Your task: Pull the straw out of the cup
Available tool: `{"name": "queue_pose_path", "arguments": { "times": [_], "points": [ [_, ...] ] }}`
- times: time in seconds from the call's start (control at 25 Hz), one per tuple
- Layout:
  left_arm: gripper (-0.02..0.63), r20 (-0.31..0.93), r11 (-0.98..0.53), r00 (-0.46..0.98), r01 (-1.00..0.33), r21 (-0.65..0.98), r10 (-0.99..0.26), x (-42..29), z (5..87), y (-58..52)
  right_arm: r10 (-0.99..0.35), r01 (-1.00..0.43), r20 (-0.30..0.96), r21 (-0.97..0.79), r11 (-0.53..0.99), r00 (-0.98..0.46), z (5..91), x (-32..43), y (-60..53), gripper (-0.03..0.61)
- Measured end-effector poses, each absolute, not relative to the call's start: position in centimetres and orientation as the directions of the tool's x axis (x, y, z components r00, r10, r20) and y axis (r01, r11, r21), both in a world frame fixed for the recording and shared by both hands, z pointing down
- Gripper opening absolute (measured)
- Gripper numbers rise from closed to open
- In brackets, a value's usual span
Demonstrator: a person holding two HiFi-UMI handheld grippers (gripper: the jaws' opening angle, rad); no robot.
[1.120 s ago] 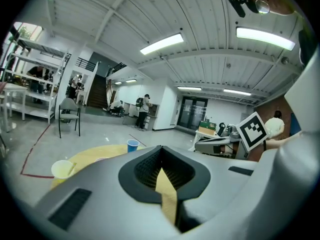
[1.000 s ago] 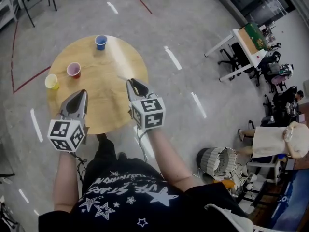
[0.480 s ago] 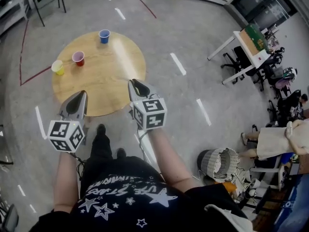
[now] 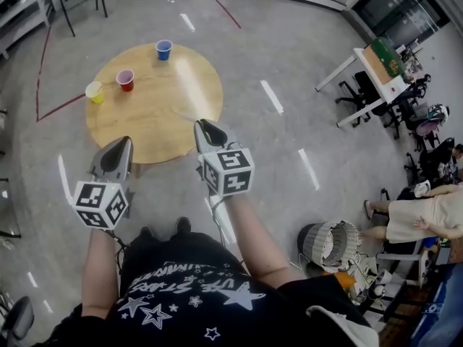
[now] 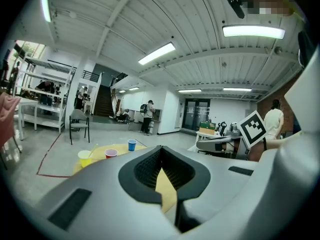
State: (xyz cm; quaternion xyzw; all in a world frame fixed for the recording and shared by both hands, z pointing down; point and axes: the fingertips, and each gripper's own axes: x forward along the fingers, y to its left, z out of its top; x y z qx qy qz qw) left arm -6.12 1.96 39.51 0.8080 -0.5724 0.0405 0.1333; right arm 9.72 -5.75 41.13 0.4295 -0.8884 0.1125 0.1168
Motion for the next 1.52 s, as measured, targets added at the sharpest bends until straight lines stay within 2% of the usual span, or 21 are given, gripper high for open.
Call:
{"name": "queue_pose_path", "arguments": {
  "times": [0.72,1.52],
  "points": [
    [0.005,0.208,-0.405,0.441,-0.893,0.193,-0.873,-12.8,39.5,6.5,-0.765,-0.821,0.323,-0.071,0.567,-0.557,40.3,2.5,0.3,0.035],
    [0.005,0.195,-0.460,0.501,-0.860,0.222,-0.843,-15.5,39.9,11.0,-0.787,-0.845,0.358,-0.008,0.535,-0.502,40.9,-0.7,5.6,0.035]
  ]
}}
